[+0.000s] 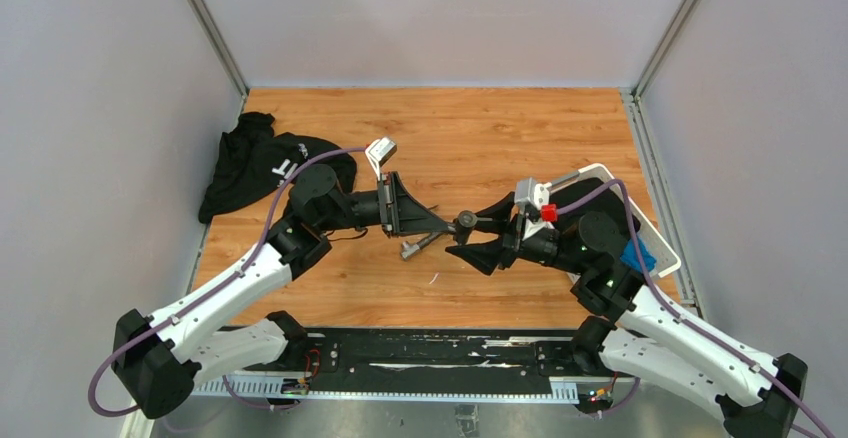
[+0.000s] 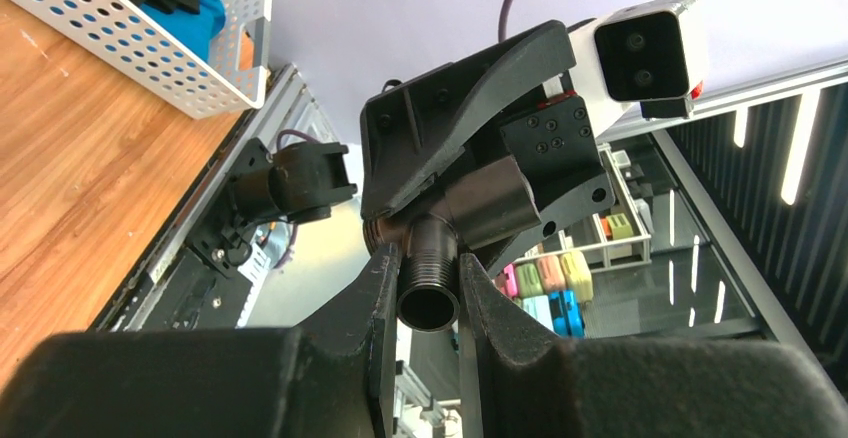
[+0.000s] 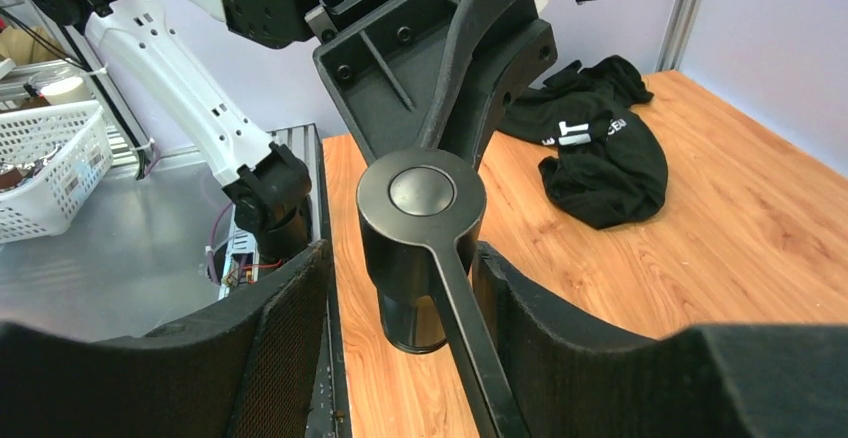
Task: Install the water faucets
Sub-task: Adjust the water faucet at the center of the board.
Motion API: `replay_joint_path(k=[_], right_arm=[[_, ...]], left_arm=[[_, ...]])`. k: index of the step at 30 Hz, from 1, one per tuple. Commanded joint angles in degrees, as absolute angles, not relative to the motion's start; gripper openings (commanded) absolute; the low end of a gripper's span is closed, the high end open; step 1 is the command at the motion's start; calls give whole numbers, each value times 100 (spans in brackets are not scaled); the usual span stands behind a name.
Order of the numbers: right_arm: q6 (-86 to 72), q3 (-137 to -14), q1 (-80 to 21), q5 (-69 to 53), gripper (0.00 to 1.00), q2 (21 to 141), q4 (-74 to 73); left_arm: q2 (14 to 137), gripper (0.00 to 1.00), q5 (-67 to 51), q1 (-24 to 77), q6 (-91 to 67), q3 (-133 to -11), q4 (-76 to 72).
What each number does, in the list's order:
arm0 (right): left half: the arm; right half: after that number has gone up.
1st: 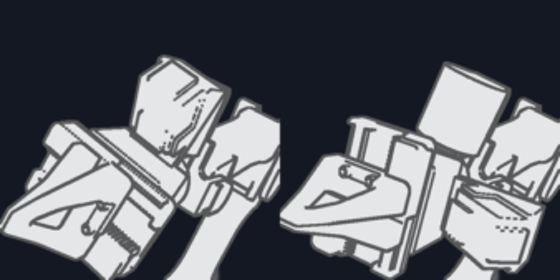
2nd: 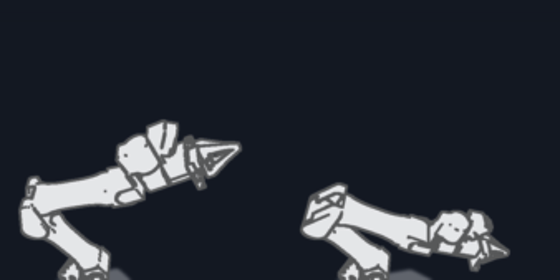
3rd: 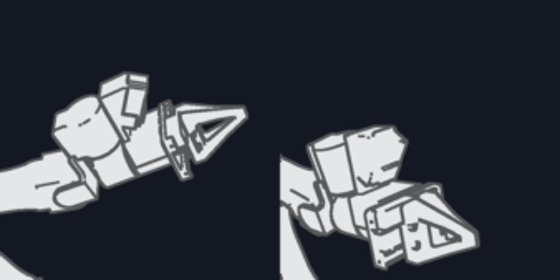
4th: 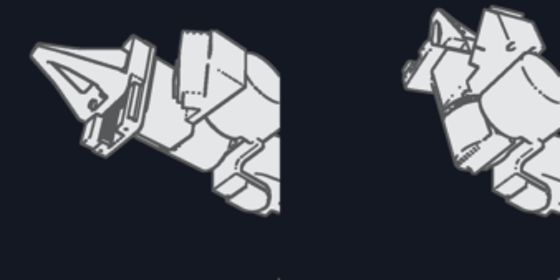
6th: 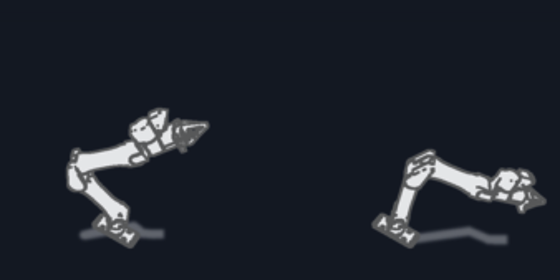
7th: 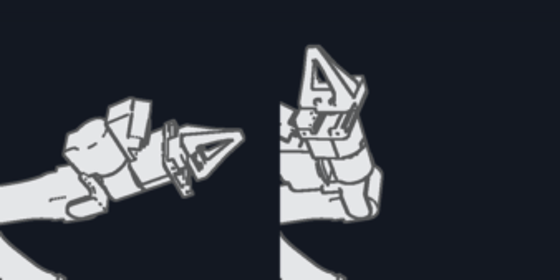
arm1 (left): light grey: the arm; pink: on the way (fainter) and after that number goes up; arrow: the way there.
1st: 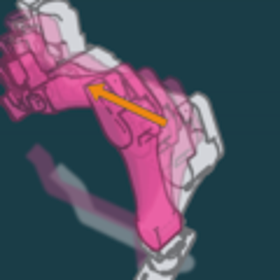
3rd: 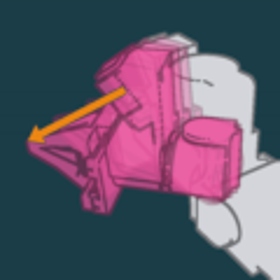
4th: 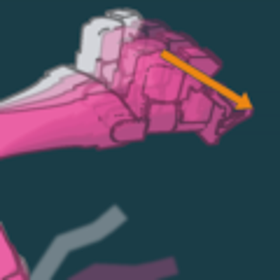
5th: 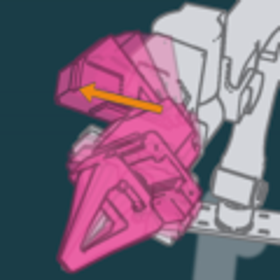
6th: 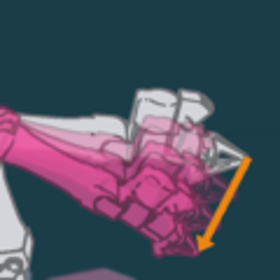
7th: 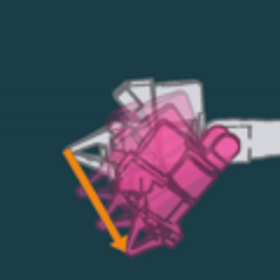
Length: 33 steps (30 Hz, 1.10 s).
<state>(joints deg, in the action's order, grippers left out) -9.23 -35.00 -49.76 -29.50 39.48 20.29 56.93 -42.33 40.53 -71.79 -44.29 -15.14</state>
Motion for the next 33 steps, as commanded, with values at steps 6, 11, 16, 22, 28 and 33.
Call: replay_joint_path(k=[6, 11, 16, 22, 28, 33], right_arm=[[-1152, -3627, -5019, -3269, 40, 4222, 2436], [-1200, -3485, -5019, -3148, 36, 4082, 2668], [-1186, -3445, -5019, -3147, 37, 4021, 2615], [-1210, -3439, -5019, -3396, 0, 4097, 2747], [-1253, -3375, -5019, -3374, 0, 4101, 2712], [-1204, -3057, -5023, -2830, 0, 3757, 2863]], left_arm=[[5681, 0, -4393, 4087, -7132, -4493, -1714], [5674, 0, -4404, 4087, -7124, -4457, -1714], [5649, 0, -4409, 4087, -7110, -4440, -1714], [5653, 0, -4419, 4087, -7119, -4434, -1714], [5682, 0, -4422, 4087, -7113, -4494, -1714], [5774, 32, -4462, 4087, -7080, -4548, -1718]])
